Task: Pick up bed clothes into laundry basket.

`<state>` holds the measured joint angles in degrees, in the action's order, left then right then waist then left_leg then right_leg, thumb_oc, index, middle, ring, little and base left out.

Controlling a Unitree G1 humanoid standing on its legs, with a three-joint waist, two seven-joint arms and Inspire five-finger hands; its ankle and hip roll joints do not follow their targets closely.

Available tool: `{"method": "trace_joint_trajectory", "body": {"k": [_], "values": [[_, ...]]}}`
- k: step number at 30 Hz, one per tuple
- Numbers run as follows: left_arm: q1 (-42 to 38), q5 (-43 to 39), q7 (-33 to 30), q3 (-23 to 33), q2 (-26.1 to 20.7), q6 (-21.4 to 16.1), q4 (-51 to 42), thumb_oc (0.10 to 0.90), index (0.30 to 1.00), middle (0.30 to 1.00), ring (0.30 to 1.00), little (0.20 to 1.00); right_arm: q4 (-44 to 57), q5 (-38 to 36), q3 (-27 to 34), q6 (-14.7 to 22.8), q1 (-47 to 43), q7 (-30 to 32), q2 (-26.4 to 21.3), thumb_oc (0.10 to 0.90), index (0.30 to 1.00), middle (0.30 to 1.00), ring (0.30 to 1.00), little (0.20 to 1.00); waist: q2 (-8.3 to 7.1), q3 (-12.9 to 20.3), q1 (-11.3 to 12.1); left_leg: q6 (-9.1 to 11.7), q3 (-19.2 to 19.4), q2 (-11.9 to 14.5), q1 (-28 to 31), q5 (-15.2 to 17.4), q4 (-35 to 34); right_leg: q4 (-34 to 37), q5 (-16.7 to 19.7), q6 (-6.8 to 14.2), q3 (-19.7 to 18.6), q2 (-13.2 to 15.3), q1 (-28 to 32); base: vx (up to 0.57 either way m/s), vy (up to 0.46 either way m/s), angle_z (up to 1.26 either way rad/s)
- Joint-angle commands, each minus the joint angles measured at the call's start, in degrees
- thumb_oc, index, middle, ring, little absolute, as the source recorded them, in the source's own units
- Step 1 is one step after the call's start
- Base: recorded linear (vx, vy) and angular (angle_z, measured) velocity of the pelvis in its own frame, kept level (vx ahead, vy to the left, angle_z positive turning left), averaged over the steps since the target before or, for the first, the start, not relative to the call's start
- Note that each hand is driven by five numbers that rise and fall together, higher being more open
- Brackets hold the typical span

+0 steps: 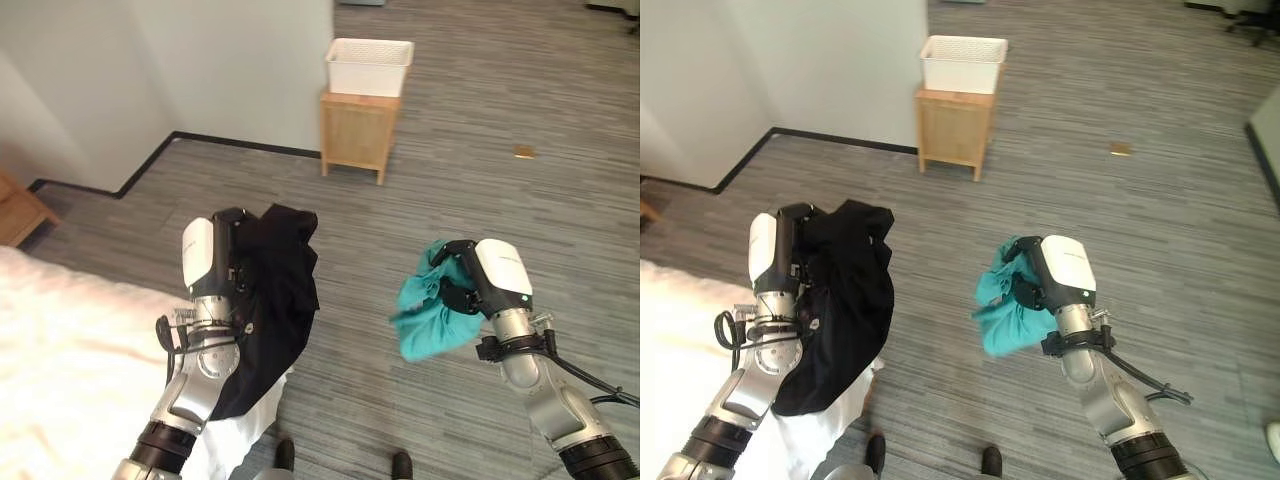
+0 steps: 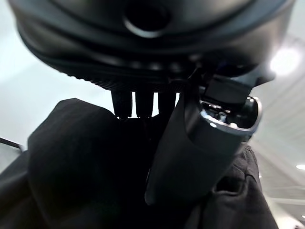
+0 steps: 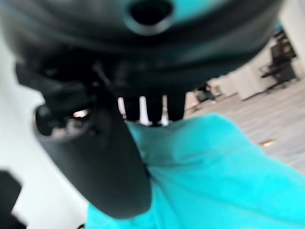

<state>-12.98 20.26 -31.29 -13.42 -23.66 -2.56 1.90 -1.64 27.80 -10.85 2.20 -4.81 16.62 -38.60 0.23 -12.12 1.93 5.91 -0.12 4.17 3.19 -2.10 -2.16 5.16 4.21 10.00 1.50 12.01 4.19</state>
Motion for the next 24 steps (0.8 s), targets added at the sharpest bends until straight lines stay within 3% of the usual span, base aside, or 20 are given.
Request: {"method": "trace_joint_trajectory", "body": {"k": [1, 3, 4, 8, 9, 11, 15, 16, 17, 18, 20, 21, 23, 24], "values": [[-7.89, -3.29, -2.47, 0.01, 0.77, -6.04, -0.9, 0.4, 0.3, 0.3, 0.3, 0.3, 3.9, -3.13, 2.11, 3.85, -6.64, 4.77, -1.28, 0.4, 0.3, 0.3, 0.3, 0.3, -0.71, 0.96, 1.37, -0.79, -4.73, -2.05, -10.95, -1.01, 16.53, -2.72, -7.58, -4.22, 2.64, -5.4, 5.11, 0.11, -0.114, -0.24], [-5.57, -7.87, 0.09, -0.01, 1.99, -6.79, -1.52, 0.4, 0.3, 0.3, 0.3, 0.3, 1.19, -3.89, 1.97, 2.58, -5.82, 4.53, -0.57, 0.4, 0.3, 0.3, 0.3, 0.3, -1.17, 0.35, 1.86, -1.08, -3.17, -2.56, -13.75, -0.6, 18.46, -1.73, -7.95, -4.32, 2.78, -5.21, 6.87, 0.19, -0.086, -0.04], [-3.05, -12.51, 2.27, -0.28, 3.89, -7.08, -1.28, 0.4, 0.3, 0.3, 0.3, 0.3, -1.1, -4.65, 1.9, 1.56, -5.46, 4.64, 0.72, 0.4, 0.3, 0.3, 0.3, 0.3, -1.27, 0.46, 2.85, -1.93, -2.02, -4.67, -16.35, 0.38, 15.82, -0.53, -8.16, -4.15, 2.25, -5.59, 8.31, 0.23, -0.064, 0.12], [-1.59, -15.05, 3.63, -0.52, 4.73, -6.99, -1.22, 0.4, 0.3, 0.3, 0.3, 0.3, -2.19, -4.84, 1.47, 1.27, -5.6, 4.79, 1.36, 0.4, 0.3, 0.3, 0.3, 0.3, -1.13, 1.02, 3.77, -2.55, -1.36, -6.12, -17.09, -0.99, 12.28, -0.16, -8.89, -4.01, 1.38, -6.01, 8.87, 0.28, -0.016, -0.31], [1.68, -17.23, 6.57, -1.05, 5.84, -6.47, -1.33, 0.4, 0.3, 0.3, 0.3, 0.3, -5.15, -4.78, 0.4, 0.05, -7.94, 4.77, 2.54, 0.4, 0.3, 0.3, 0.3, 0.3, 0.28, 1.25, 6.3, -2.01, 0.89, -6.38, -22.89, -5.48, 1.77, -0.16, -13.13, -3.65, -0.48, -7.6, 12.69, 0.69, 0.059, -0.56], [3.69, -17.11, 7.12, -0.32, 5.77, -6.07, -1.42, 0.4, 0.3, 0.3, 0.3, 0.3, -4.5, -3.96, 0.0, 0.08, -7.69, 4.12, 3.46, 0.4, 0.3, 0.3, 0.3, 0.3, 0.38, 2.48, 7.53, -2.57, 2.43, -4.95, -21.87, -8.62, -0.51, -0.16, -13.59, -2.55, -1.55, -6.58, 13.63, 0.59, 0.091, -0.87], [3.78, -17.1, 7.12, -0.37, 5.76, -6.06, -1.43, 0.4, 0.3, 0.3, 0.3, 0.3, -4.49, -3.95, 0.0, 0.07, -7.59, 4.12, 3.48, 0.4, 0.3, 0.3, 0.3, 0.3, -0.08, 2.59, 7.35, -2.53, 2.4, -5.46, -21.51, -8.18, -0.85, -0.16, -14.06, -2.51, -1.25, -6.13, 13.92, 0.26, 0.058, -0.25], [6.58, -15.85, 7.38, -0.55, 4.53, -4.48, 1.07, 0.4, 0.3, 0.3, 0.3, 0.3, -4.37, -2.93, 0.75, -0.06, -3.93, 2.76, 6.34, 0.4, 0.3, 0.3, 0.3, 0.3, -3.69, 4.17, 7.89, -5.5, 1.62, -7.51, -16.82, -7.5, -0.71, -16.59, 1.47, 4.14, -2.93, 0.49, 10.24, 0.97, 0.235, -0.05], [6.69, -16.0, 7.23, -0.69, 4.46, -4.24, 1.53, 0.4, 0.3, 0.3, 0.3, 0.3, -4.07, -2.64, 0.8, -0.29, -3.23, 2.61, 6.63, 0.4, 0.3, 0.3, 0.3, 0.3, -3.53, 3.95, 7.57, -6.2, 1.39, -7.47, -14.72, -6.5, -0.8, -22.89, 6.56, 5.0, -3.58, 1.01, 8.18, 1.15, 0.327, -0.15], [6.47, -15.27, 6.86, -1.01, 3.77, -3.25, 1.98, 0.4, 0.3, 0.3, 0.3, 0.3, -3.32, -2.5, 0.69, -0.32, -3.35, 2.75, 6.96, 0.4, 0.3, 0.3, 0.3, 0.3, -2.35, 2.97, 6.09, -7.34, 0.04, -6.76, -12.21, -5.58, -0.72, -31.31, 13.95, 4.86, -6.01, -0.1, 4.34, 0.51, 0.165, 0.06], [6.1, -14.39, 6.9, -0.96, 2.97, -3.11, 2.52, 0.4, 0.3, 0.3, 0.3, 0.3, -2.05, -2.72, 1.77, -0.11, -1.99, 2.86, 7.45, 0.4, 0.3, 0.3, 0.3, 0.3, -0.68, 1.96, 4.09, -7.99, -1.58, -5.06, -7.79, -2.93, -1.84, -39.79, 10.49, 2.18, -3.91, -0.14, -2.19, 0.59, 0.122, 0.22], [5.69, -14.05, 6.72, -0.87, 2.74, -3.06, 2.88, 0.4, 0.3, 0.3, 0.3, 0.3, -1.65, -2.91, 2.6, 0.05, -0.96, 3.12, 7.57, 0.4, 0.3, 0.3, 0.3, 0.3, -0.03, 1.58, 2.82, -8.26, -3.02, -4.7, -5.44, -1.68, -2.31, -41.65, 6.35, 0.75, -1.85, -0.27, -5.7, 0.65, 0.023, 0.1], [5.02, -13.73, 7.16, -1.07, 2.51, -3.29, 2.8, 0.4, 0.3, 0.3, 0.3, 0.3, -0.48, -3.8, 4.08, 0.35, 0.76, 2.97, 7.69, 0.4, 0.3, 0.3, 0.3, 0.3, -0.08, 0.71, -0.52, -7.7, -5.3, -4.41, -1.1, 1.09, -2.84, -37.48, 0.65, -0.51, 1.79, -2.14, -11.09, 0.68, -0.092, 0.26], [5.02, -13.46, 7.48, -1.21, 2.51, -3.33, 2.71, 0.4, 0.3, 0.3, 0.3, 0.3, -0.2, -4.17, 4.65, 0.68, 1.39, 2.96, 7.7, 0.4, 0.3, 0.3, 0.3, 0.3, -0.59, 0.57, -2.13, -7.37, -6.62, -4.78, 1.57, 3.35, -2.84, -33.19, -1.76, -1.08, 2.6, -4.46, -13.69, 0.61, -0.144, 0.5]]}}
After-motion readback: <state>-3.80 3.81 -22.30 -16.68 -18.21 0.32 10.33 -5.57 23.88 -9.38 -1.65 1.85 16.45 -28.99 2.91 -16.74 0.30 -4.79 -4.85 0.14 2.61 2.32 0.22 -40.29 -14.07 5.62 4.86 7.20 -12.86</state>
